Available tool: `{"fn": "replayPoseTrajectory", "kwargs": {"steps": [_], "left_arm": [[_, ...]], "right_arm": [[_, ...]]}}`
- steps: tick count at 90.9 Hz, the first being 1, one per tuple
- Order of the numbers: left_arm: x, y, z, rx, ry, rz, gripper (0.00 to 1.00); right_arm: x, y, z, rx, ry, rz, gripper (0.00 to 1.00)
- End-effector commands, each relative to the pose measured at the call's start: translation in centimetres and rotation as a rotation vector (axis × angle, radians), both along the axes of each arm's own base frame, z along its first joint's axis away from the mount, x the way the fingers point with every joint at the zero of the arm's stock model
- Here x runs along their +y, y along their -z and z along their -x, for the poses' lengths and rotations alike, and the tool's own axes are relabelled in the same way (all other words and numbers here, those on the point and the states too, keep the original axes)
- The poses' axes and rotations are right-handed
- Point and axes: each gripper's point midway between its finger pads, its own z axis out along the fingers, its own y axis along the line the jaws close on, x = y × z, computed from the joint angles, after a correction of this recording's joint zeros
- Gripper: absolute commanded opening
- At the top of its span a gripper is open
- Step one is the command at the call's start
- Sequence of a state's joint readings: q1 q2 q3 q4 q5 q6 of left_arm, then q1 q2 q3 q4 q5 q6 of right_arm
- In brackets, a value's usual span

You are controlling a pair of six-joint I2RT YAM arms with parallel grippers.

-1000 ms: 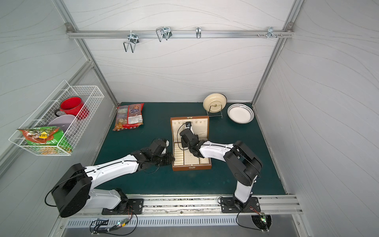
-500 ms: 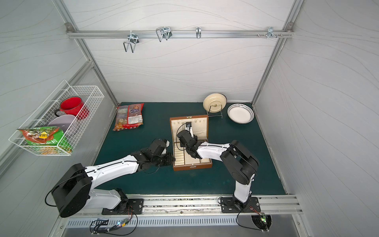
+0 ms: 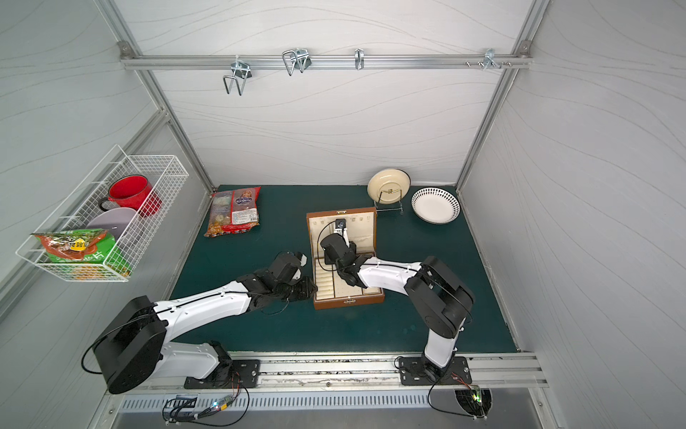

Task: Put jewelry chain into jewelry box
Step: Adjust the necklace in the storage slot.

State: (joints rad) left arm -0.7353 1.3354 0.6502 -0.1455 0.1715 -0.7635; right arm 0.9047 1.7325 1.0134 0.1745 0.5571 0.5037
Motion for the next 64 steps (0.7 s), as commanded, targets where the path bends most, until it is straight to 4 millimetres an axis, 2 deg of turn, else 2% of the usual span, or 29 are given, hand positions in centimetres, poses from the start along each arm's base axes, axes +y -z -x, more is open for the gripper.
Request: {"fn": "replayPoseTrajectory", "kwargs": {"steps": [1,26,45,64], "left_arm": [[-0.4,-0.4,0.1,-0.019,0.008,0.023,0.22],[-0.3,-0.4,0.1,-0.021,0.005,0.028,0.22],[-0.3,-0.4,0.2,-0.021,0.006,0.029,0.22],[-0.3,-0.4,0.3,-0.021,0.006,0.029,0.21]], "right_arm": [[-0.5,-2.5,0.2,-0.037,-0.014,-0.028,0.00],[-2.2,-3.6,-0.9,-0.041,-0.009,-0.024,0.00],[-2.1,-4.0,-1.7,-0.046,-0.016,-0.015,0.00],[-2.1,-5.7,-2.4,-0.088,-0.018,-0.012,0.00]]}}
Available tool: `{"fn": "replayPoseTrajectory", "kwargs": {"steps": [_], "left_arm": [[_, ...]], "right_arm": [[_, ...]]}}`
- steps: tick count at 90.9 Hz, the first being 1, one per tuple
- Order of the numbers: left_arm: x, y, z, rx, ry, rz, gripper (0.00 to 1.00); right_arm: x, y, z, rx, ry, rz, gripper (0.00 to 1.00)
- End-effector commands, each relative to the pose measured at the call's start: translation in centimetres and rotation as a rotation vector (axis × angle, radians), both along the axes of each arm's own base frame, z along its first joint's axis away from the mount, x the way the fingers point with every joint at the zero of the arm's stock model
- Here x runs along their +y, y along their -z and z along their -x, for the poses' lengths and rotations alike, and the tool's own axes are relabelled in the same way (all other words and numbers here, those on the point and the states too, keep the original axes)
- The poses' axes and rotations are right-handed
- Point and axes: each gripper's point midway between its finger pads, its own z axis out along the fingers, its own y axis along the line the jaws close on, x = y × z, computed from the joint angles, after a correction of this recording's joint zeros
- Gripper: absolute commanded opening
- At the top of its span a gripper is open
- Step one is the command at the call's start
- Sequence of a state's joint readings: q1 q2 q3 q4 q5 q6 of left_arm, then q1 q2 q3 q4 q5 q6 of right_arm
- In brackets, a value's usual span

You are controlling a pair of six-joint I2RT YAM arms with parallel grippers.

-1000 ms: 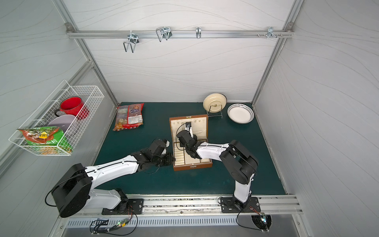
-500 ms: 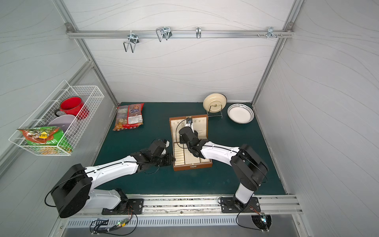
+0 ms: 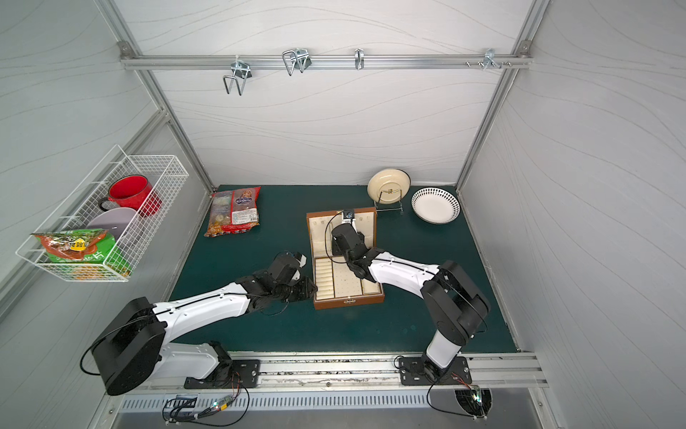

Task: Put jewelry chain into jewelry box
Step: Adjust the necklace in the storage slot.

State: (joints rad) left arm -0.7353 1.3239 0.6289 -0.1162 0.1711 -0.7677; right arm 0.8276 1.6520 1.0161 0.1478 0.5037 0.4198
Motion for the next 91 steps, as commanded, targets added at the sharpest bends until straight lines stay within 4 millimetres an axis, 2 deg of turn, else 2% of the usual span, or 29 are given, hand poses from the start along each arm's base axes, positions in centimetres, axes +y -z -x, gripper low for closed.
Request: {"fn": "replayPoseTrajectory", "kwargs": {"steps": [1,25,41,52,79,91], "left_arm": [[-0.3,-0.4,0.2,-0.008,0.009,0.015,0.21],[-0.3,-0.3,0.2,-0.008,0.010,0.012,0.21],[-0.4,-0.3,0.1,-0.006,0.012,0.012,0.21],[-0.4,-0.2,0.1,-0.004,0.010,0.011,0.21],[-0.4,-0.1,0.1,-0.003,0.012,0.012,0.21],[-0.5,0.0,0.1,0.000,0.012,0.012,0.21]], "right_arm": [[0.2,-2.9,-0.8,-0.053,-0.010,-0.016,0.00],[0.2,-4.2,-1.2,-0.087,-0.025,0.013,0.00],[-0.3,-3.7,-1.5,-0.086,-0.018,0.043,0.00],[-0.6,-4.4,-1.8,-0.107,-0.021,0.049,0.00],[-1.1,-3.2,-2.2,-0.102,-0.018,0.100,0.00],[-1.2,-2.0,-2.1,-0.070,-0.037,0.113,0.00]]}}
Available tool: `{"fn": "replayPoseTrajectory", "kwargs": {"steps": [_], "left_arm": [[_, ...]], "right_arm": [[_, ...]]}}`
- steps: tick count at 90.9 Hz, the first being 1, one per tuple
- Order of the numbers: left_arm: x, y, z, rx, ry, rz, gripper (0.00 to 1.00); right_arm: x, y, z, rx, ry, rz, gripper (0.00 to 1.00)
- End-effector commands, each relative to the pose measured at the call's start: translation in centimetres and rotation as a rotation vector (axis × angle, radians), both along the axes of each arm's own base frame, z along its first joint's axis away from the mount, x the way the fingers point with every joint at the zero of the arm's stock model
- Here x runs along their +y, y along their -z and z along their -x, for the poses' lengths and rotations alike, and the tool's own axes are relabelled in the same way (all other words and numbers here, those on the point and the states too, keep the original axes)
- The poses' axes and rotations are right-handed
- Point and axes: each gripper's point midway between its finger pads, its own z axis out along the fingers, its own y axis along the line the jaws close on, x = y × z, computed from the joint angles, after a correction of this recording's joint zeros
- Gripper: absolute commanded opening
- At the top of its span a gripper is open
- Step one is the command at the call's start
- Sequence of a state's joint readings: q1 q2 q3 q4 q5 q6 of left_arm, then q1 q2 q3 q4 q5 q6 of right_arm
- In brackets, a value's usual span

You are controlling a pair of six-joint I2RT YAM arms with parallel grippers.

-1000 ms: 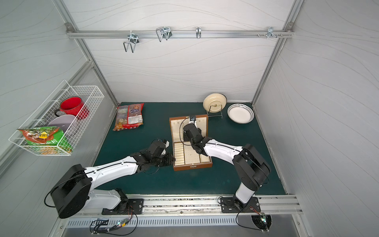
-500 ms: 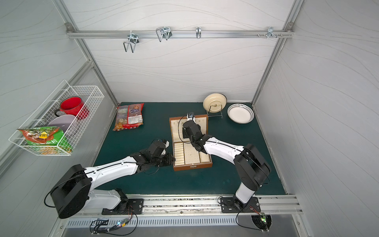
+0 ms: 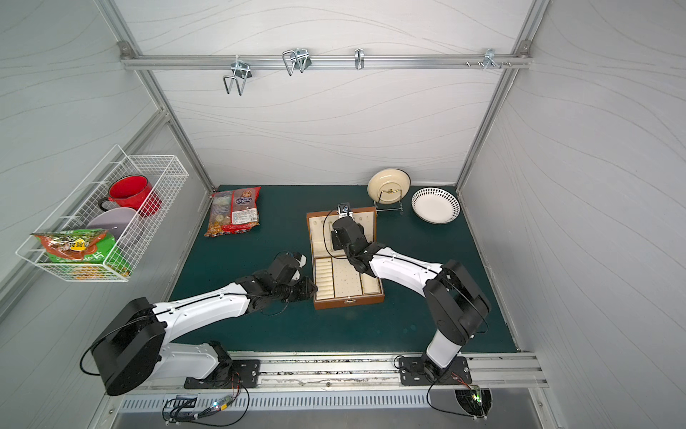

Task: Put jewelry chain into jewelry box
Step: Adjust the necklace in the storage slot.

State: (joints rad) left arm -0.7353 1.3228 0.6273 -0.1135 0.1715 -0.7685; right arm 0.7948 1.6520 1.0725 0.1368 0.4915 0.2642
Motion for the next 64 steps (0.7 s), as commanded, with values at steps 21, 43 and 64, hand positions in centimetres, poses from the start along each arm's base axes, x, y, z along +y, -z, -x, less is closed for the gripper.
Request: {"fn": "replayPoseTrajectory", "kwargs": {"steps": [21,43,64], "left_arm": [[-0.6,0.0,0.1,0.003,0.014,0.011,0.21],[-0.5,0.0,0.1,0.001,0.011,0.009,0.21],[-0.6,-0.1,0.0,-0.002,0.013,0.009,0.21]], "right_arm": [[-1.4,2.5,0.1,0.045,0.039,0.003,0.11],[-1.9,2.0,0.3,0.043,0.052,-0.004,0.30],[-2.3,0.2,1.0,0.034,0.036,-0.022,0.30]]}}
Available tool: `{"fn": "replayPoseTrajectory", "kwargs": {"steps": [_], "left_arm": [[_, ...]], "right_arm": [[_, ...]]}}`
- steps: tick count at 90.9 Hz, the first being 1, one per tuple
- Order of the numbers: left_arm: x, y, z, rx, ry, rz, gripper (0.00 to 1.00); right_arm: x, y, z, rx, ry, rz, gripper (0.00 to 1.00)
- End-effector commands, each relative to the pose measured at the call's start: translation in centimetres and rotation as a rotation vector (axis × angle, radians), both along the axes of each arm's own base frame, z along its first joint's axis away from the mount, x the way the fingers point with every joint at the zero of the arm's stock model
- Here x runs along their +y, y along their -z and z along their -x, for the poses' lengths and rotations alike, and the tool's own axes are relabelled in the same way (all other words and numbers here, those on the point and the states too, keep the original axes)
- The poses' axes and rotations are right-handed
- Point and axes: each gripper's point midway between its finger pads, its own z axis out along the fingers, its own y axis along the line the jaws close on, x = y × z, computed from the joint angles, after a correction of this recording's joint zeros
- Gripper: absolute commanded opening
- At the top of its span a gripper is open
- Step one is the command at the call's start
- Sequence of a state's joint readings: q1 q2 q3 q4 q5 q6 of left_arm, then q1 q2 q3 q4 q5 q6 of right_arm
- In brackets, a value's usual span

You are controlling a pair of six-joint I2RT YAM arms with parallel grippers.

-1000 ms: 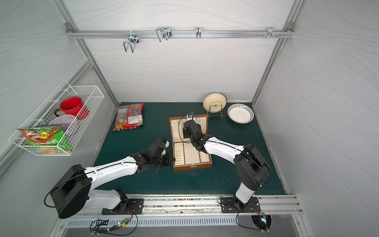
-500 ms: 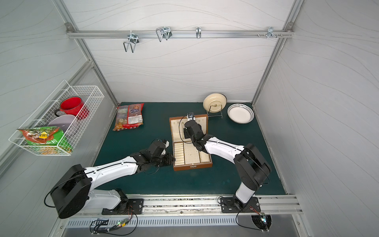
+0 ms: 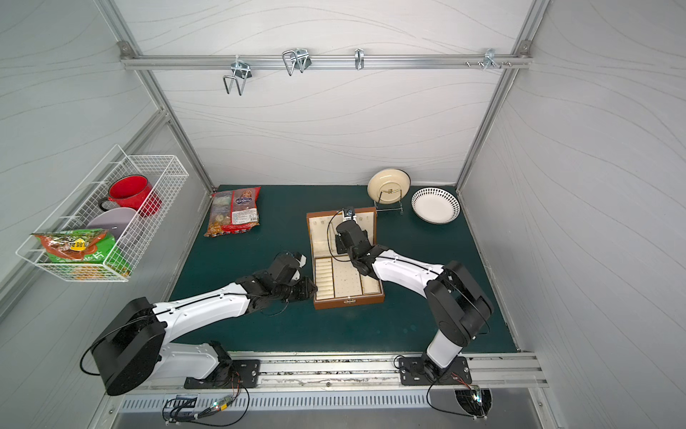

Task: Put jewelry chain into jewelry box
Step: Adjust the necklace in the storage slot.

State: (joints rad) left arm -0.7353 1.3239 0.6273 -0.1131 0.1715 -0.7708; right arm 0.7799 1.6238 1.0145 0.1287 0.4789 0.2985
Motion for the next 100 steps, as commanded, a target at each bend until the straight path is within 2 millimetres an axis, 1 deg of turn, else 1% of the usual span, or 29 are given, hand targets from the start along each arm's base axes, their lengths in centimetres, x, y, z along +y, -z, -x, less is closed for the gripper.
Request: {"fn": "replayPoseTrajectory", "kwargs": {"steps": [1,8,14,23,27,30,35,44,48,56,66,75,76,78,83,89,94,100], "left_arm": [[-0.5,-0.1,0.0,-0.003,0.015,0.009,0.21],[-0.6,-0.1,0.0,-0.004,0.017,0.006,0.21],[-0.5,-0.1,0.0,-0.004,0.019,0.002,0.21],[-0.5,-0.1,0.0,-0.004,0.022,-0.004,0.21],[-0.4,0.0,0.0,-0.002,0.022,-0.007,0.21],[-0.4,0.1,0.0,-0.002,0.023,-0.008,0.21],[-0.4,0.3,0.1,0.002,0.024,-0.011,0.21],[-0.4,0.3,0.0,0.005,0.026,-0.016,0.21],[-0.3,0.4,0.1,0.010,0.026,-0.023,0.21],[-0.2,0.5,0.2,0.015,0.025,-0.030,0.21],[-0.2,0.7,0.2,0.019,0.026,-0.033,0.21],[-0.2,0.6,0.3,0.019,0.026,-0.032,0.21],[-0.2,0.6,0.3,0.019,0.026,-0.031,0.21],[-0.2,0.6,0.3,0.020,0.025,-0.031,0.21],[-0.2,0.6,0.3,0.020,0.025,-0.029,0.21],[-0.2,0.5,0.2,0.019,0.025,-0.028,0.21],[-0.2,0.6,0.3,0.019,0.025,-0.029,0.21],[-0.2,0.5,0.2,0.017,0.025,-0.027,0.21]], "right_arm": [[-0.9,-1.2,0.3,-0.005,0.016,-0.015,0.30],[-1.3,-0.8,0.5,0.017,0.011,-0.032,0.30],[-1.8,-0.2,0.5,0.066,0.010,-0.076,0.30],[-2.5,0.2,0.5,0.133,0.008,-0.126,0.30],[-2.3,0.2,0.6,0.147,-0.008,-0.130,0.30],[-1.8,0.1,0.7,0.150,-0.043,-0.134,0.30],[-0.6,0.2,1.0,0.147,-0.140,-0.109,0.33],[0.5,1.1,1.5,0.127,-0.276,-0.022,0.36],[1.2,0.9,1.8,0.083,-0.353,-0.002,0.38],[1.9,1.3,2.4,0.027,-0.451,0.041,0.42],[2.1,1.7,2.1,0.004,-0.499,0.089,0.47],[2.3,1.9,2.2,0.021,-0.561,0.055,0.50],[2.4,1.9,2.2,0.022,-0.569,0.049,0.54],[2.3,1.9,2.1,0.023,-0.579,0.041,0.58],[2.2,2.1,2.2,0.030,-0.615,0.035,0.62],[1.9,2.9,2.1,0.046,-0.631,0.065,0.63],[1.7,3.5,2.1,0.049,-0.645,0.100,0.69],[1.5,4.3,2.2,0.056,-0.657,0.132,0.70]]}}
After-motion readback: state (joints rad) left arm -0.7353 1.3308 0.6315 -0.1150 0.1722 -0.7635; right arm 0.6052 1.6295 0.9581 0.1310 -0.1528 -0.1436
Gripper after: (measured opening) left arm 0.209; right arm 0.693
